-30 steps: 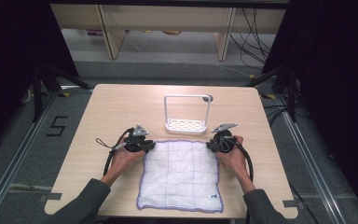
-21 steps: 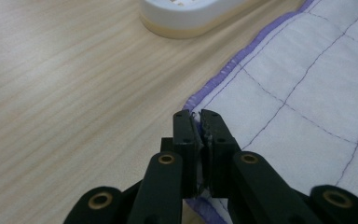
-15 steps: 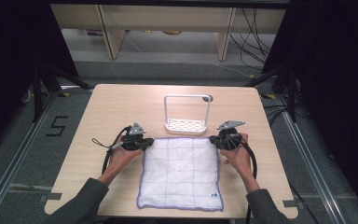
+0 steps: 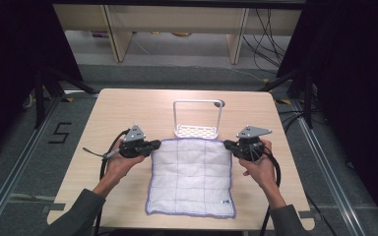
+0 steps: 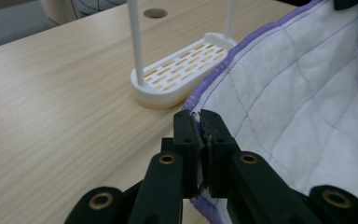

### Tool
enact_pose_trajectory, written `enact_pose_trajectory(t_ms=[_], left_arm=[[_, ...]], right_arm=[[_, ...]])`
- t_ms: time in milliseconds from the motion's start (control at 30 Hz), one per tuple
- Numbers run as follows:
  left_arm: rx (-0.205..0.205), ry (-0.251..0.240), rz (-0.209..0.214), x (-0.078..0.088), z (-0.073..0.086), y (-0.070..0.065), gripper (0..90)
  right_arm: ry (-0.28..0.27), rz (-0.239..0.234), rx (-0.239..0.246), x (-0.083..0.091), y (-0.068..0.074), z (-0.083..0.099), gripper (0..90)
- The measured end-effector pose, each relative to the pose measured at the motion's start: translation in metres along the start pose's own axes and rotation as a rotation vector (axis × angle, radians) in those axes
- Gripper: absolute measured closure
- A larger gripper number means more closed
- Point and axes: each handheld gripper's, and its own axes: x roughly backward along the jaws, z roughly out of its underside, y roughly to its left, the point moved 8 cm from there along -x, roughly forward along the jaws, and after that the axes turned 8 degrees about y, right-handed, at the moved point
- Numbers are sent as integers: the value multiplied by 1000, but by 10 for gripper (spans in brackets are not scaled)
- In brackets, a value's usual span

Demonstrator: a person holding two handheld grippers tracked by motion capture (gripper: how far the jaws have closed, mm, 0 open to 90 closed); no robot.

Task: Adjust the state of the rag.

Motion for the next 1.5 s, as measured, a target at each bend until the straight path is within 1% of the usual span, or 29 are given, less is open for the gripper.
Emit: enact_pose_trajectory(t_ms=[133, 200, 267, 300, 367, 433, 567, 600, 633, 700, 767, 800, 833, 867, 900, 933, 967, 1033, 1100, 1133, 1167, 1200, 1233, 1267, 1300, 1333, 1433, 1467, 1500], left_arm=[[-41, -20, 12, 19, 7, -17, 851], [-53, -20, 21, 26, 15, -24, 851], [-73, -12, 30, 31, 24, -31, 851], [-83, -7, 43, 33, 30, -36, 851], [-85, -2, 55, 36, 37, -41, 850], [-85, 5, 69, 39, 47, -49, 849], [-126, 26, 71, 40, 63, -60, 846], [-115, 24, 76, 40, 66, -63, 846], [-116, 28, 81, 40, 69, -65, 845], [-123, 38, 85, 39, 75, -68, 843], [-136, 61, 90, 37, 80, -70, 838], [-129, 50, 95, 36, 81, -72, 835], [-134, 61, 95, 36, 83, -74, 832], [-144, 68, 95, 36, 85, -74, 828], [-137, 65, 103, 36, 85, -76, 827], [-135, 72, 111, 36, 87, -77, 827], [-139, 65, 105, 36, 87, -78, 827], [-153, 79, 113, 37, 91, -79, 827], [-174, 96, 119, 39, 95, -81, 828], [-160, 94, 120, 40, 97, -83, 828], [-160, 87, 127, 40, 98, -85, 826], [-160, 102, 136, 41, 101, -86, 821], [-184, 117, 131, 42, 103, -86, 815], [-184, 112, 132, 42, 104, -87, 806], [-186, 125, 122, 43, 106, -88, 804], [-185, 129, 133, 43, 107, -91, 802], [-215, 148, 134, 43, 113, -95, 785], [-207, 151, 145, 43, 115, -97, 770], [-218, 163, 146, 44, 117, -98, 749]], right_arm=[[-35, -17, 38, 20, 17, 4, 866], [-32, -33, 40, 27, 26, 12, 866], [-32, -40, 64, 33, 32, 19, 866], [-33, -45, 84, 34, 35, 23, 866], [-26, -51, 74, 38, 43, 32, 865], [-20, -59, 80, 39, 47, 38, 865], [-1, -70, 100, 40, 59, 49, 863], [11, -73, 106, 40, 61, 53, 863], [21, -83, 97, 39, 65, 56, 862], [28, -90, 114, 38, 66, 62, 861], [39, -94, 102, 37, 68, 68, 860], [47, -99, 97, 36, 69, 71, 859], [52, -105, 108, 35, 70, 74, 859], [65, -111, 84, 35, 74, 78, 858], [58, -119, 114, 34, 73, 79, 857], [57, -109, 105, 35, 74, 80, 856], [56, -112, 106, 35, 74, 80, 856], [69, -122, 99, 38, 78, 84, 854], [70, -122, 113, 39, 82, 89, 853], [82, -126, 118, 40, 84, 92, 852], [84, -127, 117, 40, 86, 94, 849], [89, -136, 114, 40, 87, 97, 846], [88, -139, 123, 40, 88, 100, 844], [94, -141, 118, 40, 89, 103, 842], [101, -147, 118, 40, 90, 105, 842], [113, -149, 109, 41, 92, 108, 842], [128, -157, 118, 40, 95, 115, 836], [138, -162, 119, 40, 97, 118, 827], [146, -167, 124, 40, 98, 120, 816]])
